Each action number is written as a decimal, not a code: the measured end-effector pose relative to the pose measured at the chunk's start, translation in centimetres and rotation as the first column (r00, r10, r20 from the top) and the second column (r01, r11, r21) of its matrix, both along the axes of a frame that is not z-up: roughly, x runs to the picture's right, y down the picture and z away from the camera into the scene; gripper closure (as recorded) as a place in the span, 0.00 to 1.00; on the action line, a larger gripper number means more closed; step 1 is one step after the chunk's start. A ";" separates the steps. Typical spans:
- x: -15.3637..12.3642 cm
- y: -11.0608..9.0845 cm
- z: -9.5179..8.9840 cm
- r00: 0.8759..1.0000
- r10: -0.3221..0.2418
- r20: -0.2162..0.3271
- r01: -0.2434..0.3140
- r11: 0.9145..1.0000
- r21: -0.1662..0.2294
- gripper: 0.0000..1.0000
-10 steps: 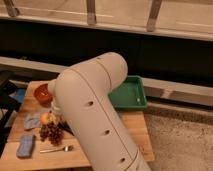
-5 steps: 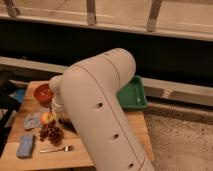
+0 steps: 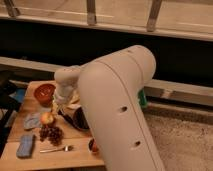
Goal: Place brush in red bowl
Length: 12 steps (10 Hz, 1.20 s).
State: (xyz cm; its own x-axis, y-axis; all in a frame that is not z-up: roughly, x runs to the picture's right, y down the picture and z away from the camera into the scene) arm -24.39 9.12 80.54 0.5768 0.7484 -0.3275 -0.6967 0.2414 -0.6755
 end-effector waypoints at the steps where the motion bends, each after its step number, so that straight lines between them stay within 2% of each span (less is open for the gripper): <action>1: 0.2 -1.1 0.0 1.000 0.010 0.026 -0.011 1.000 0.021 0.87; 4: -1.1 -3.8 0.0 0.994 0.001 0.107 -0.008 0.998 0.070 0.87; 7: -4.6 -5.8 0.5 0.980 -0.038 0.194 0.016 0.994 0.111 0.87; 10: -9.4 -7.4 1.1 0.949 -0.101 0.297 0.060 0.988 0.143 0.87; 11: -10.8 -7.6 1.3 0.943 -0.122 0.310 0.079 0.986 0.149 0.87; 12: -11.1 -7.8 1.3 0.941 -0.129 0.313 0.084 0.985 0.151 0.87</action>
